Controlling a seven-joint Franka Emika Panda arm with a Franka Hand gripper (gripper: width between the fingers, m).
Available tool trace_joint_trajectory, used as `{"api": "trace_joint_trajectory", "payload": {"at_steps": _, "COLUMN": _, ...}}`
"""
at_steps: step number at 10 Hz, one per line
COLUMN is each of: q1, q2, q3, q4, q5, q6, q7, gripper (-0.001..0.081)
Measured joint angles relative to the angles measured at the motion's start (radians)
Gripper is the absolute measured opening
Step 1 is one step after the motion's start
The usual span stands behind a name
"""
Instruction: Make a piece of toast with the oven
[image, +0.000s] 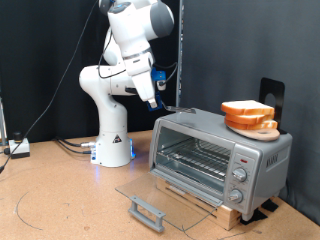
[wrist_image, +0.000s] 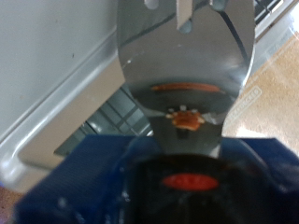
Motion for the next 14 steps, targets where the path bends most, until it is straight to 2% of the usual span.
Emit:
{"api": "trace_joint_trajectory", "payload": {"at_steps": 4, "q1": 0.027, "q2": 0.032, "q3": 0.057, "q4": 0.010, "q5": 0.064, "q6": 0.025, "q7": 0.001, "gripper": 0.0411}}
{"api": "trace_joint_trajectory", "payload": {"at_steps": 9, "q1": 0.033, "q2": 0.058, "q3": 0.143, "q4": 0.035, "q5": 0.156, "q6": 0.072, "q7": 0.035, "gripper": 0.0411}}
{"api": "trace_joint_trajectory", "payload": {"at_steps": 14, "q1": 0.029, "q2": 0.071, "q3": 0.161, "q4": 0.078, "q5": 0.189, "q6": 0.087, "q7": 0.057, "gripper": 0.0411}}
